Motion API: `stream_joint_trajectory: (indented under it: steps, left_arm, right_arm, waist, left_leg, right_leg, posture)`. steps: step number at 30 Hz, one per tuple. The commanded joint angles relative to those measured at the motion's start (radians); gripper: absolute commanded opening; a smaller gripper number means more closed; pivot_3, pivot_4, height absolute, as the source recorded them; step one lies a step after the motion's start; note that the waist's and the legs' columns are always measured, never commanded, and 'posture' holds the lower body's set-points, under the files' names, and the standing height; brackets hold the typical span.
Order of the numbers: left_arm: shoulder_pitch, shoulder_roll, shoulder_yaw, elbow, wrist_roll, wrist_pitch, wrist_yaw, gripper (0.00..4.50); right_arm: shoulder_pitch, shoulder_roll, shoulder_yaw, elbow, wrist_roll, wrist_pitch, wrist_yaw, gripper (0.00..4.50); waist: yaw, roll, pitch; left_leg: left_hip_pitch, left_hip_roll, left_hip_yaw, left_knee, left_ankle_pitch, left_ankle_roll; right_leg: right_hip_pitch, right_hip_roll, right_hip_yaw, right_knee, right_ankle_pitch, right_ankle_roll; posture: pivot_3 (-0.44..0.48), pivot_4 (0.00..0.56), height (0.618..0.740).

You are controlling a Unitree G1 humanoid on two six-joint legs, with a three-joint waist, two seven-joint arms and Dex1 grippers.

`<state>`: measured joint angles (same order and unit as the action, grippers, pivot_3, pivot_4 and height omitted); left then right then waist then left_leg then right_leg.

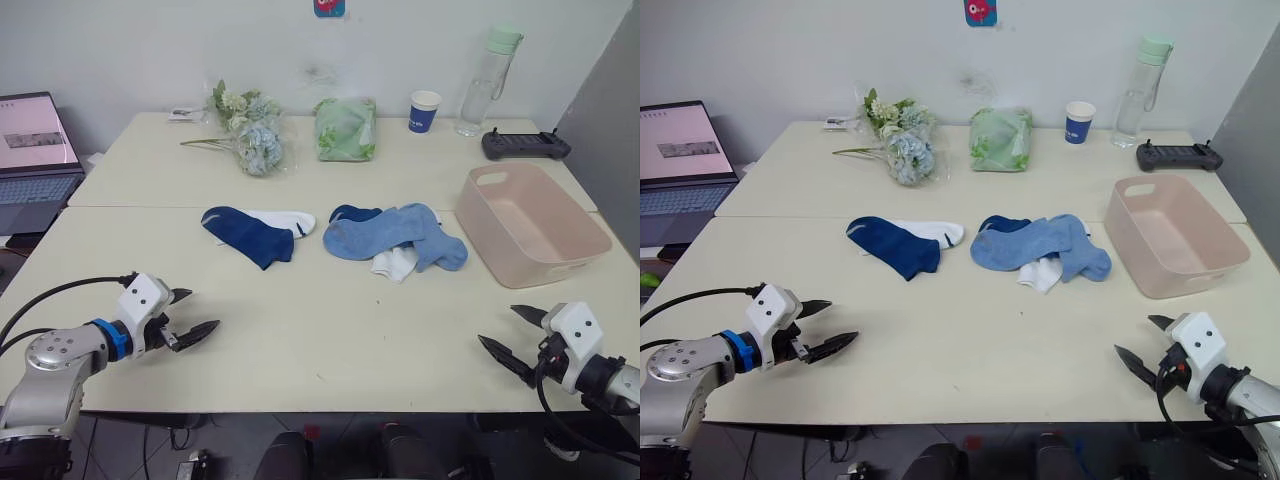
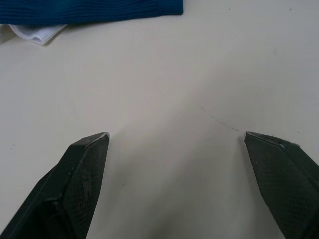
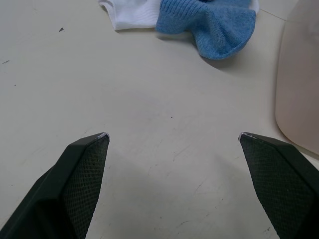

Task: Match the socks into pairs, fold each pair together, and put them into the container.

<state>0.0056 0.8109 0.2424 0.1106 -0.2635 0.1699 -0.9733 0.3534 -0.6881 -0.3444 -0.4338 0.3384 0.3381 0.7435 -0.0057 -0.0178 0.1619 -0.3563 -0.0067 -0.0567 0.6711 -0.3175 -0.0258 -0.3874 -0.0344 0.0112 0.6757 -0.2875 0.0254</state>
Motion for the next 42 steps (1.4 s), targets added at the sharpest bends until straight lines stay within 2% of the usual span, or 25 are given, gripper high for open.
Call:
stream_joint_trajectory:
  steps: [1,8,10,12,27,37,42]
  left_arm:
    - [-0.016,0.014,0.033,-0.003,-0.019,-0.043,-0.013,4.5]
    - [-0.014,0.037,0.037,0.061,-0.002,-0.106,-0.035,4.5]
    - [-0.027,0.036,0.066,0.074,-0.089,-0.039,-0.091,4.5]
    - [-0.023,0.044,0.066,0.069,-0.123,0.007,-0.131,4.5]
    - [-0.034,0.033,0.045,0.041,-0.119,0.016,-0.157,4.5]
    - [-0.043,0.028,0.014,-0.062,-0.136,0.056,-0.167,4.5]
    - [-0.098,0.024,-0.028,-0.13,-0.165,0.101,-0.183,4.5]
  right_arm:
    - [0.0,-0.007,-0.042,-0.039,0.026,0.004,0.003,4.47]
    - [0.014,-0.029,-0.082,-0.093,0.072,0.057,0.02,4.47]
    - [0.008,-0.024,-0.1,-0.101,0.101,0.082,0.017,4.47]
    - [0.005,-0.026,-0.105,-0.11,0.119,0.104,0.015,4.47]
    - [0.021,-0.026,-0.113,-0.107,0.114,0.085,0.023,4.47]
    - [0.034,-0.002,-0.097,-0.098,0.099,0.047,0.017,4.47]
    - [0.059,0.023,-0.092,-0.145,0.097,0.051,-0.007,4.47]
  waist:
    - [0.0,0.0,0.0]
    - [0.0,0.0,0.0]
    - [0.0,0.0,0.0]
    - [0.0,0.0,0.0]
    - [0.0,0.0,0.0]
    - [0.0,0.0,0.0]
    - [0.001,0.0,0.0]
  left_leg:
    - [0.0,0.0,0.0,0.0,0.0,0.0]
    - [0.0,0.0,0.0,0.0,0.0,0.0]
    - [0.0,0.0,0.0,0.0,0.0,0.0]
    - [0.0,0.0,0.0,0.0,0.0,0.0]
    - [0.0,0.0,0.0,0.0,0.0,0.0]
    - [0.0,0.0,0.001,0.0,0.0,0.0]
    - [0.0,0.0,0.0,0.0,0.0,0.0]
  right_leg:
    - [0.0,0.0,0.0,0.0,0.0,0.0]
    - [0.0,0.0,0.0,0.0,0.0,0.0]
    - [0.0,0.0,0.0,0.0,0.0,0.0]
    - [0.0,0.0,0.0,0.0,0.0,0.0]
    - [0.0,0.0,0.0,0.0,0.0,0.0]
    - [0.0,0.0,0.0,0.0,0.0,0.0]
    - [0.0,0.0,0.0,0.0,0.0,0.0]
  posture:
    - [0.0,0.15,0.74]
    - [0.0,0.15,0.74]
    - [0.0,0.15,0.74]
    - [0.0,0.15,0.74]
    - [0.0,0.15,0.74]
    - [0.0,0.15,0.74]
    - [0.0,0.15,0.74]
